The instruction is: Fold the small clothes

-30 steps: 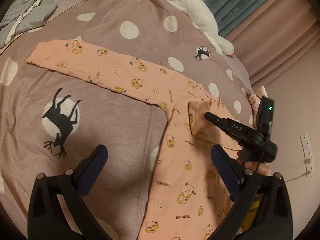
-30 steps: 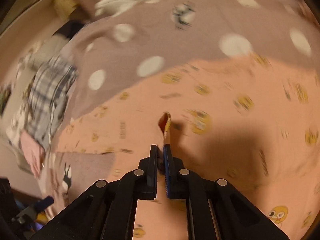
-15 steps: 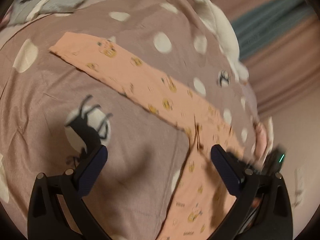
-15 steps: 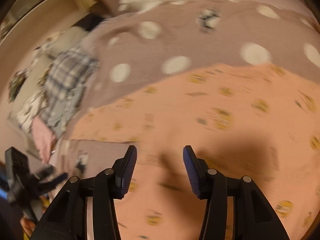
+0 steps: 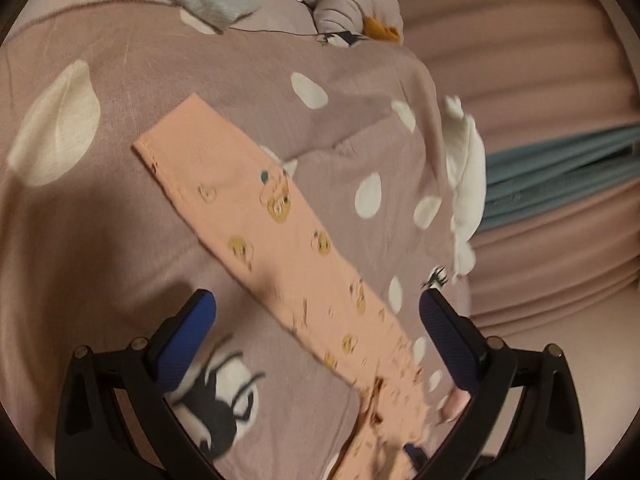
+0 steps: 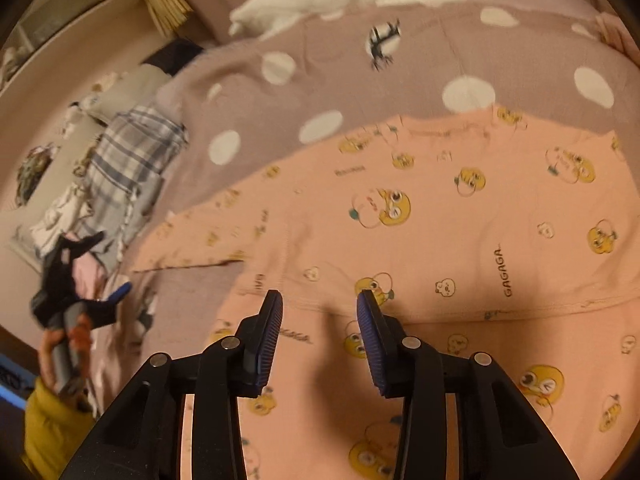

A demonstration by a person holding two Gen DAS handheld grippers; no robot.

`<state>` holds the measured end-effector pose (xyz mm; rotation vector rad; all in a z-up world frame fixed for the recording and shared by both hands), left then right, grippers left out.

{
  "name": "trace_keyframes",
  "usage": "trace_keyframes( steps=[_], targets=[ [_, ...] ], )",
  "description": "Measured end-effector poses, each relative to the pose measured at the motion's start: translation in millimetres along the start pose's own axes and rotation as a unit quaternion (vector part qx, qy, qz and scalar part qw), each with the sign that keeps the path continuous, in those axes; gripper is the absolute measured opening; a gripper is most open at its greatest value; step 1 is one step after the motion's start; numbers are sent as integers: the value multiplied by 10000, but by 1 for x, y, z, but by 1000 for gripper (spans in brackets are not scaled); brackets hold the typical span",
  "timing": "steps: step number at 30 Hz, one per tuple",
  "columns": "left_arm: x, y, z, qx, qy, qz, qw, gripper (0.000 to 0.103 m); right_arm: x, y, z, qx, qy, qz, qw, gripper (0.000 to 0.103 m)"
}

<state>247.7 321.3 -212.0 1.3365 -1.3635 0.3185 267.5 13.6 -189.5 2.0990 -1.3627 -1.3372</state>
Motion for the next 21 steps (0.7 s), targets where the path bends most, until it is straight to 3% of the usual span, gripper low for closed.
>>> trace_keyframes(
  steps=[4, 9, 13, 16, 20, 21],
  targets=[
    [-24, -8, -13, -3, 394, 37, 9992, 96, -3, 14, 5, 136, -82, -144, 9998, 41],
    [-32, -12, -36, 271, 431, 127, 9986, 89, -5, 32, 15, 305, -337, -456, 9979, 41],
    [-33, -22, -46, 298, 332, -159, 9989, 83, 4, 38, 18, 294, -462, -348, 9979, 41],
    [-38, -30, -49, 255, 215, -532, 9980, 66, 10, 44, 20, 316, -486, -253, 9980, 41],
    [-46, -36, -41, 68, 75, -1048, 9944, 6, 17, 47, 25, 315, -492, -175, 9981, 41],
    [-45, -36, -39, 60, 16, -1087, 9941, 4, 19, 47, 25, 316, -508, -150, 9981, 41]
  ],
)
Point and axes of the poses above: each gripper's, at about its wrist camera, not at the fingertips, and y roughly against the way its jaws point, x to its right, z to its underside, the point moved 10 cm from there along -y, roughly the way its jaws point, and after that the axes turned 7 degrees about -y, right-handed, at the moved point
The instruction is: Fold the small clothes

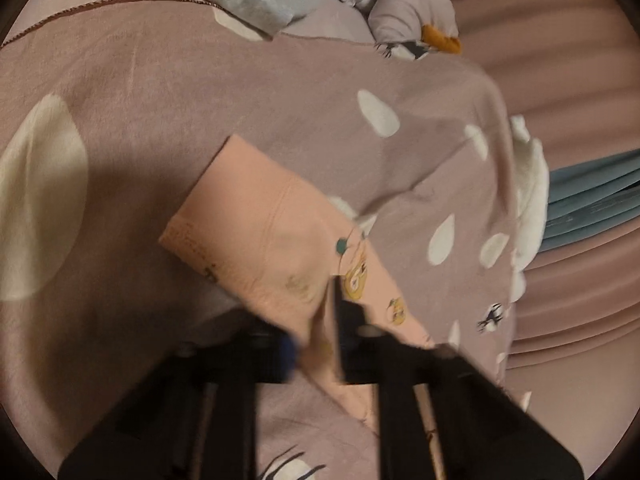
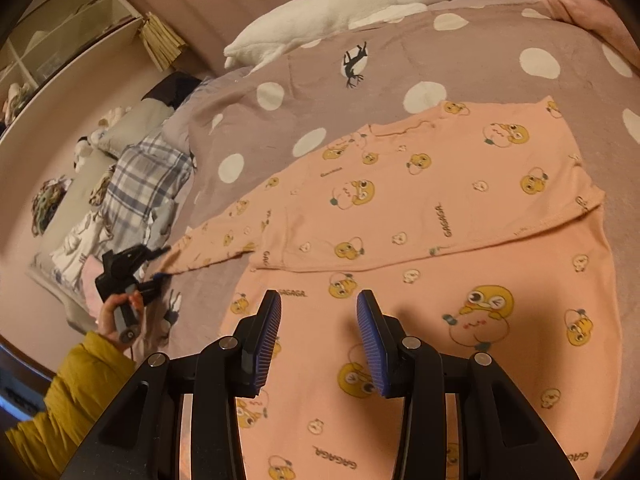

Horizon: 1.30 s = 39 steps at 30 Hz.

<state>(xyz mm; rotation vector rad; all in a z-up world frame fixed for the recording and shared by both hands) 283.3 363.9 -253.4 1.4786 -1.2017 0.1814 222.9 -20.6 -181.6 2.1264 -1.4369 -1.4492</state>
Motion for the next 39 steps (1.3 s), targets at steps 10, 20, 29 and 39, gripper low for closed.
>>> trace_keyframes(
  steps=[10, 20, 29, 39],
  targets=[
    [157, 40, 55, 195, -2238, 486, 9732, 4, 15, 19, 1, 143, -222, -52, 9996, 41],
    [301, 11, 242, -645, -4360, 894, 8932, 10, 47, 53, 3, 402, -561, -12, 9976, 41],
    [261, -41, 324, -1411, -5325, 98, 8345, 78, 78, 71, 8, 512, -909, 72, 9945, 42],
    [199, 18, 275, -986, -4417, 21, 8917, 88, 33, 17, 4, -104, -620, -455, 9970, 42]
  ],
)
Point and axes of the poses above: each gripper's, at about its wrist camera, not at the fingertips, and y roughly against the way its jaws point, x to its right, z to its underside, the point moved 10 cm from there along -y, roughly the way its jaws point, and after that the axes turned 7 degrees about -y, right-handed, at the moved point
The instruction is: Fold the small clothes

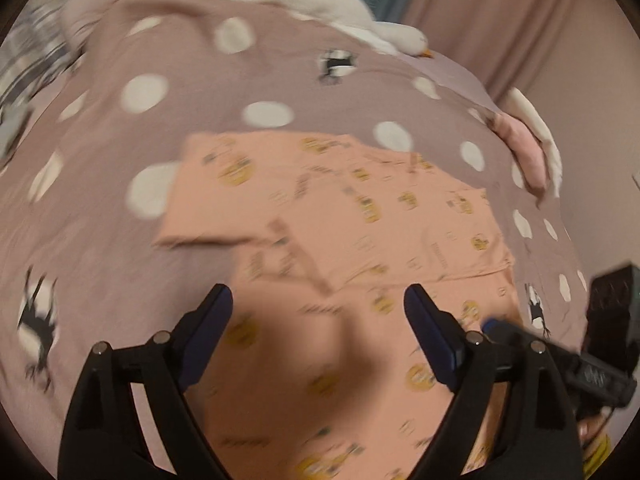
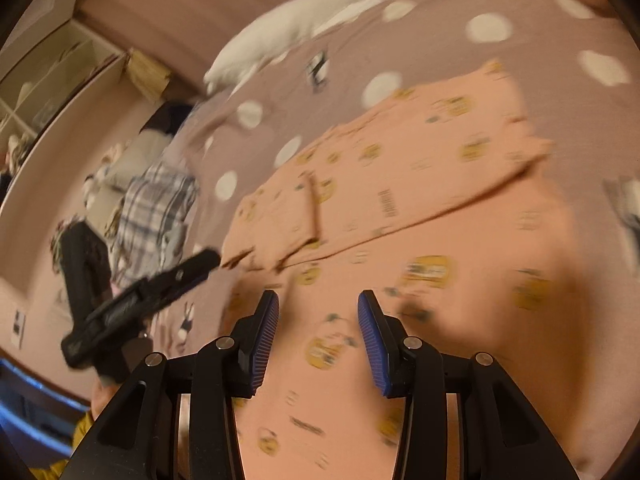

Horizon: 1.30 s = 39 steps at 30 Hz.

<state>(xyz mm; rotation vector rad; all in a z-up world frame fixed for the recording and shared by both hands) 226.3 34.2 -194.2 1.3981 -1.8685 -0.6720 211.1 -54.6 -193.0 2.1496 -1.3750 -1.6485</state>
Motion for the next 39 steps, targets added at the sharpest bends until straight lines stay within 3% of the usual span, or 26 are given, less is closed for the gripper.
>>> trace_keyframes(
  steps=[4, 7, 9, 12, 15, 17, 20, 23, 24, 25, 33, 36, 39],
  targets=[
    [-24, 16, 25, -65, 110, -214, 9997, 88, -19, -41, -8, -190, 316, 239, 9990, 42],
    [-41, 26, 39, -63, 288, -204, 9994, 88, -44, -62, -9, -201, 1115, 538, 9921, 42],
    [-48, 29, 44, -69, 377, -180, 9991, 88, -63, -77, -6, -300, 1547, 448, 9865, 42],
    [-51, 34, 47, -46, 474, -92, 9988, 88, -83, -105, -1, -513, 2094, 577, 9748, 42],
    [-51, 37, 48, -16, 512, 19, 9987, 88, -86, -132, 5, -721, 2673, 994, 9558, 42],
    [-51, 39, 49, 0, 510, 57, 9987, 88, -76, -142, 4, -835, 2670, 1183, 9528, 42],
    [-52, 41, 49, 14, 532, 101, 9985, 88, -69, -144, -3, -884, 2438, 1102, 9595, 34],
    [-53, 41, 50, 8, 553, 109, 9984, 88, -66, -139, -4, -985, 2203, 859, 9666, 17],
    [-53, 41, 50, 5, 564, 119, 9983, 88, -62, -138, -6, -990, 2175, 906, 9668, 5],
    [-52, 41, 50, 4, 569, 138, 9983, 88, -58, -137, -8, -984, 2153, 942, 9670, 2],
    [-50, 40, 50, -35, 550, 157, 9984, 88, -67, -127, -12, -675, 1928, 719, 9763, 2],
    [-50, 40, 51, -39, 543, 136, 9984, 88, -76, -134, -10, -697, 1912, 641, 9770, 17],
    [-50, 40, 52, -59, 531, 135, 9985, 88, -77, -143, -8, -717, 2134, 878, 9704, 18]
  ],
)
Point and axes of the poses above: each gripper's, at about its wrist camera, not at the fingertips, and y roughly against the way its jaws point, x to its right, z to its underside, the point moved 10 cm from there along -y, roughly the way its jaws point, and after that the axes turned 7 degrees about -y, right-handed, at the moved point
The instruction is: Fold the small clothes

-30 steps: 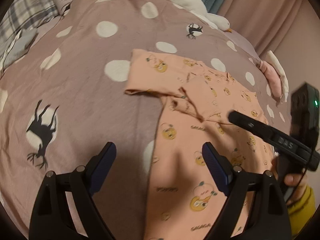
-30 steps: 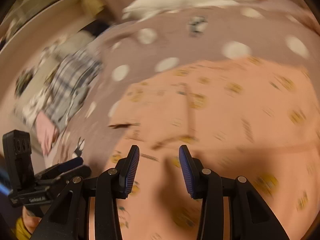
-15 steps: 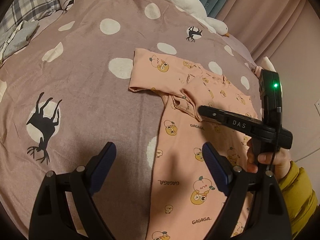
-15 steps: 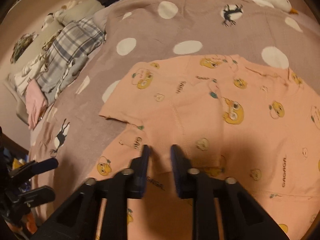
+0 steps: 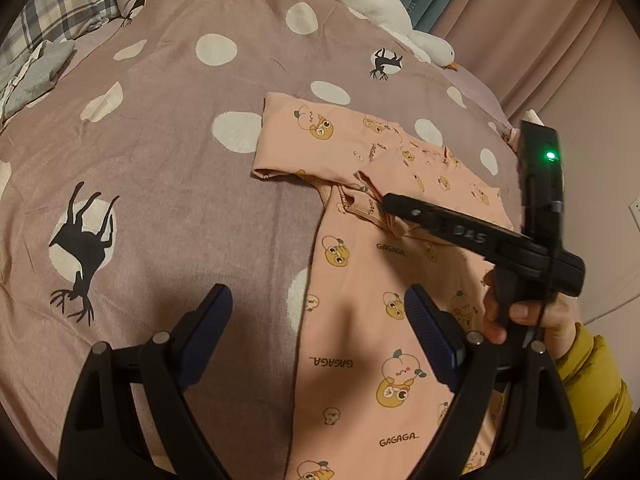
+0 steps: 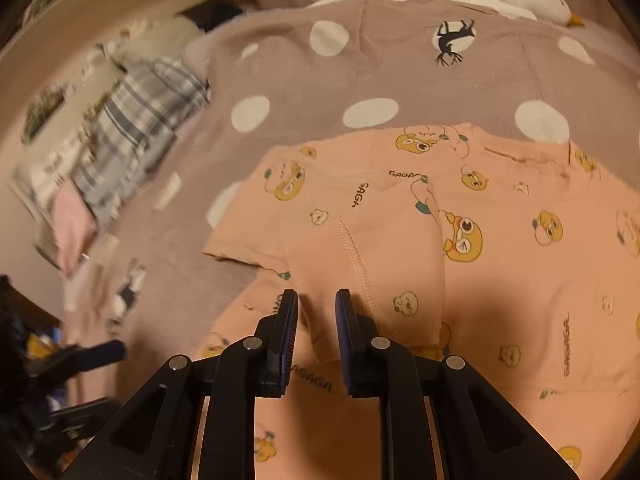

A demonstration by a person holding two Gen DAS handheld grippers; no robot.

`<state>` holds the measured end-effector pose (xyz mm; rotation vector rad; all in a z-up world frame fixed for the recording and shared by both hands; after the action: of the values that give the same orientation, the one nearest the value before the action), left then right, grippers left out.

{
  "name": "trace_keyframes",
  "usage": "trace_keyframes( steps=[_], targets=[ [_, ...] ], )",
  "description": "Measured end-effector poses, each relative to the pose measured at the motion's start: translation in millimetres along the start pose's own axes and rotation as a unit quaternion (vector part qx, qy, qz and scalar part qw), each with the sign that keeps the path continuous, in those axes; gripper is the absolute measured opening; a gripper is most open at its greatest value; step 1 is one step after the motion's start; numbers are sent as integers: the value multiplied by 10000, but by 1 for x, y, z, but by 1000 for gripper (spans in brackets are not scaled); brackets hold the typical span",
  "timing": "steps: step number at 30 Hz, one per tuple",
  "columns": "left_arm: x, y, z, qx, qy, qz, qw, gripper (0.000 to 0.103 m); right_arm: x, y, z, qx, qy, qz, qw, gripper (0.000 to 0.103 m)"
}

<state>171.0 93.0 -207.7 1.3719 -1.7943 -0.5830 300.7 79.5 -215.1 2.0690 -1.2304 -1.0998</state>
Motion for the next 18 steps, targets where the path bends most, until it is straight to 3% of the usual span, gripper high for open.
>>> trace_keyframes(
  steps=[8, 9, 10, 14, 18],
  targets=[
    [-3, -3, 1, -43, 66, -4, 10000, 88, 0, -16, 1, -136, 328, 380, 9986, 17],
    [-2, -3, 1, -50, 61, -1, 10000, 88, 1, -17, 0, -132, 390, 468, 9981, 5],
    [-1, -2, 1, -51, 50, -1, 10000, 88, 2, -15, -1, -106, 384, 474, 9981, 5],
    [1, 0, 2, -38, 8, -2, 10000, 88, 16, 11, -13, 300, -345, -74, 9989, 5],
    [3, 1, 3, -41, 14, -12, 10000, 88, 54, 66, -31, 953, -1338, -716, 9838, 5]
  ],
)
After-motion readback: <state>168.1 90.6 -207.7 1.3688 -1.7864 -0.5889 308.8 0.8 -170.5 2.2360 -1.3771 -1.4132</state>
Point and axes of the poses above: each gripper's, at about its wrist camera, not at the fingertips, and y roughly against the way its jaws point, x to its right, z to its underside, the point moved 10 cm from there along -y, roughly the way its jaws point, and after that the axes turned 7 degrees about -y, right-handed, at the moved point
